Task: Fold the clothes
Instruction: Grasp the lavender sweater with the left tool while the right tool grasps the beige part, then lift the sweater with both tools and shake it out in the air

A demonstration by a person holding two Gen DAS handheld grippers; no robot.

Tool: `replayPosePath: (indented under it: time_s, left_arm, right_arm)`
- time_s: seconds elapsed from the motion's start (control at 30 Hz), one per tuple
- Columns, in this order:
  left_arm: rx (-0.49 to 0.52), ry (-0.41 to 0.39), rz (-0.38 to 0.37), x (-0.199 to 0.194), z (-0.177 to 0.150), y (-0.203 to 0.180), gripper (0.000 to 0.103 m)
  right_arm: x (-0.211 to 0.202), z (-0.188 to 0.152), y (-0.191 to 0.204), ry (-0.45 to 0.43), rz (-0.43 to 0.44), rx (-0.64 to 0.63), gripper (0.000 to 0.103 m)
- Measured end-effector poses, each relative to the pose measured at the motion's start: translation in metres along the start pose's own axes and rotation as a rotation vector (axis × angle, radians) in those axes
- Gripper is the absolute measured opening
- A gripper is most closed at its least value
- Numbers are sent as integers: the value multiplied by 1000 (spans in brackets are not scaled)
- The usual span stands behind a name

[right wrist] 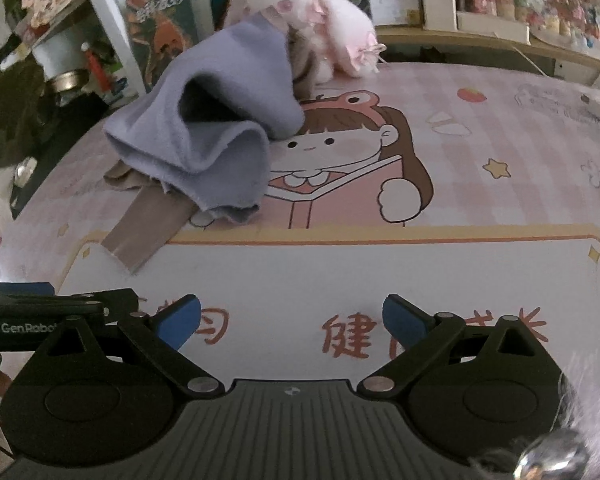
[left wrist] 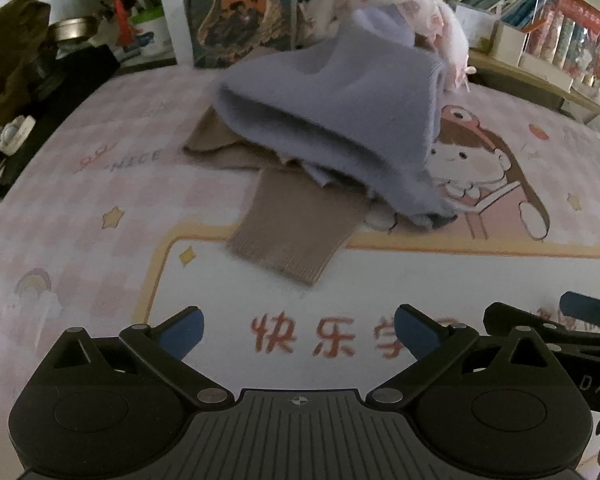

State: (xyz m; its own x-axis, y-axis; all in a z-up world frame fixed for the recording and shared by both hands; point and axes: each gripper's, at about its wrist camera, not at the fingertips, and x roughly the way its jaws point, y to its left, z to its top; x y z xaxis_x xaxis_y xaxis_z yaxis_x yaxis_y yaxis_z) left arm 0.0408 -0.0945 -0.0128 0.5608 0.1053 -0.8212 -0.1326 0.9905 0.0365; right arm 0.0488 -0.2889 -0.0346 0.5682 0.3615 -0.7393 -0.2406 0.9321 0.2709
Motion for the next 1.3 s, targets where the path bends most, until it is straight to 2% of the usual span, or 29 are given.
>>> replayPosePath:
  time_s: [0.27, 0.53, 0.6, 0.63, 0.67, 0.7, 0.77, 0.9, 1.03, 1.1, 1.2, 1.3]
  left_arm:
    - [57, -105, -49, -5, 28, -30, 101]
    - [223, -269, 65, 4, 60, -68, 101]
    - [239, -296, 99, 11, 69, -72, 98]
    - [246, -308, 115, 14, 72, -73, 89]
    - [256, -324, 143, 18, 76, -72, 69]
    - [268, -341, 178, 22, 79, -71, 57]
    - [259, -352, 205, 25, 83, -61, 17]
    - [178, -396, 155, -2, 80, -33, 13]
    - [167, -452, 69, -48, 63, -14, 13]
    - [155, -459, 25, -65, 55, -8, 13]
    - [144, -455, -20, -81, 44, -2, 13]
    - [151, -448, -49, -90, 33, 0, 13]
  right_arm:
    - [-1, 29, -39, -56, 62, 169, 98]
    - [-9, 60, -77, -118, 146, 305, 98]
    - [-11, 64, -83, -127, 173, 334, 98]
    - [-11, 65, -85, -130, 191, 346, 98]
    - [-12, 66, -86, -134, 208, 357, 98]
    - [-11, 67, -86, -134, 227, 370, 97]
    - [-10, 69, -86, -131, 268, 400, 97]
    - [-3, 71, -84, -111, 375, 482, 97]
    - [11, 73, -75, -68, 484, 548, 97]
    - [24, 73, -70, -31, 533, 592, 97]
    - [40, 66, -63, 0, 550, 667, 97]
    - [53, 57, -58, 21, 627, 761, 97]
